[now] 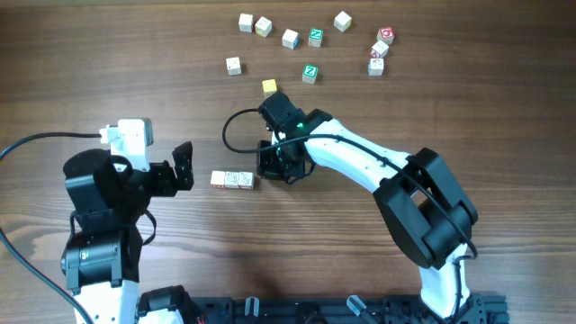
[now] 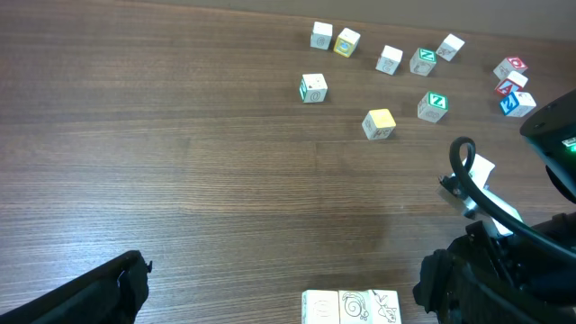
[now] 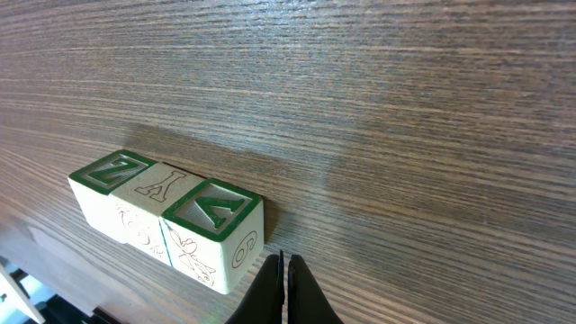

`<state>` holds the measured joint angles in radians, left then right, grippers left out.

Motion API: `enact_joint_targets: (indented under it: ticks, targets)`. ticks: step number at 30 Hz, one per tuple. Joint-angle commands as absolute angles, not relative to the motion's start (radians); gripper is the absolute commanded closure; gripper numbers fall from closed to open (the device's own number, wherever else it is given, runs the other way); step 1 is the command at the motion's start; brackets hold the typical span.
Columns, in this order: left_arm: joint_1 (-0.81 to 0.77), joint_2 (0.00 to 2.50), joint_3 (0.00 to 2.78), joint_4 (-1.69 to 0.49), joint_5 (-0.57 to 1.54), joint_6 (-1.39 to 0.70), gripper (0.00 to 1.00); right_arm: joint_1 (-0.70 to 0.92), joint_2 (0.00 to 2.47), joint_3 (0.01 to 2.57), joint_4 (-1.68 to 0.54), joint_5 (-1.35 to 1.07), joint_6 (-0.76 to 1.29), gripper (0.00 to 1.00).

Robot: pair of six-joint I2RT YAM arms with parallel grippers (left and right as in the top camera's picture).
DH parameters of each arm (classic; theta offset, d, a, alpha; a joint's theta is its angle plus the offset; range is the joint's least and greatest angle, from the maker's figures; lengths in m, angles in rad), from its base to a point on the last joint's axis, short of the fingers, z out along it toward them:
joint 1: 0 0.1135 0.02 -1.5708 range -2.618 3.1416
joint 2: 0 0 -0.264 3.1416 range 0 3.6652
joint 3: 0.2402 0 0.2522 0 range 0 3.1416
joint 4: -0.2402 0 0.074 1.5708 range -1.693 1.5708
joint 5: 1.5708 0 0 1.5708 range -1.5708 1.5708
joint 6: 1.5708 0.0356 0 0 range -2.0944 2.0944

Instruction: Form a horizontal line

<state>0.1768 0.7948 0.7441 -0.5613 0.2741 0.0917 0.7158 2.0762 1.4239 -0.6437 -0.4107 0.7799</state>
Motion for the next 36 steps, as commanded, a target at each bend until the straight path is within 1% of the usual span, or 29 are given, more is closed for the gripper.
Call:
enact_joint_targets:
  ticks: [1, 36]
  targets:
    - [0.181, 0.795, 0.747, -0.559, 0.268, 0.096, 0.00, 0.733, 2.052, 1.441, -0.639, -0.415, 0.763, 0.95]
    - [0.181, 0.795, 0.747, -0.559, 0.268, 0.096, 0.00, 0.760, 2.076, 1.431, -0.611, -0.352, 0.815, 0.95]
